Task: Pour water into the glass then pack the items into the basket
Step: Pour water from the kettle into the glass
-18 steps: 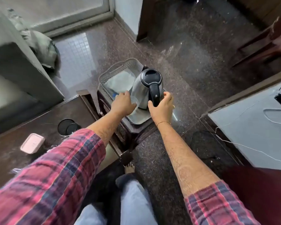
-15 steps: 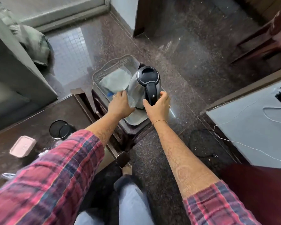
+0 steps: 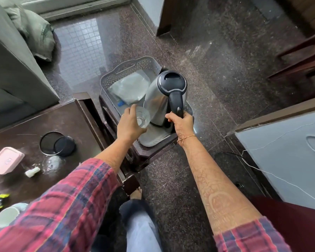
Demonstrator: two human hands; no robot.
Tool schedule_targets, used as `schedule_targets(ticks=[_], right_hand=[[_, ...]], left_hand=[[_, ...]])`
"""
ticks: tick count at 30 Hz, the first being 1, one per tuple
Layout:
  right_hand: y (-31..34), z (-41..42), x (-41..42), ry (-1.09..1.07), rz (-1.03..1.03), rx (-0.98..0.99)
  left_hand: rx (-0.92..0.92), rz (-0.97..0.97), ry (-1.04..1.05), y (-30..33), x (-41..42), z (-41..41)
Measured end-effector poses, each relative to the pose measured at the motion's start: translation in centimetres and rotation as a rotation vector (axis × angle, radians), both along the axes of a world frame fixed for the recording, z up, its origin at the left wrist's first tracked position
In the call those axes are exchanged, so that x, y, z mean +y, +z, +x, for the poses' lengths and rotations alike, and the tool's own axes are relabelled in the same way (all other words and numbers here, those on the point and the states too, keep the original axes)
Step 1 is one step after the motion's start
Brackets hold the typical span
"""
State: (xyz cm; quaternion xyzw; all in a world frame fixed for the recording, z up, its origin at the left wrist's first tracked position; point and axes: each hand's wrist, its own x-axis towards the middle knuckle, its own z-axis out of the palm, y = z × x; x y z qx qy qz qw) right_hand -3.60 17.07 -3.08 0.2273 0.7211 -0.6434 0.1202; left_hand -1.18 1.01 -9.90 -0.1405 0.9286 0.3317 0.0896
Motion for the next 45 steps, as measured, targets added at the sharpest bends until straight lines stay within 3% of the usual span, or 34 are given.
schedule_targets(ticks=[7,16,24,33,39,45], right_hand=[[2.9,-1.3,1.0,-0.158,-0.084,0.072],[9.1,1.2,-1.1,0.077,-0.049,0.27],[11.4,9.0,-5.1,0.298,-0.011,0.354],[6.6,18.6,-6.1,0.465,0.101,0.304],[2.6,19.8,-6.7,0.759,0.309,0.233],[0.9,19.1,-8.9,0.934,0.499,0.28]], left_hand=[[0.145,0.064,0.077,2.7,-2.9,1.4],[0.197,-0.084,0.068,7.3,-5.7,5.0],[0.213,-0.106,0.137,6.7,-11.8,14.7],[0.076,-0.027,0.333,1.7,-16.6,25.3],[0.017,0.011,0.254,-2.5,-17.2,26.3],[0.023,0.055,0.187,-6.1,-18.1,26.6]])
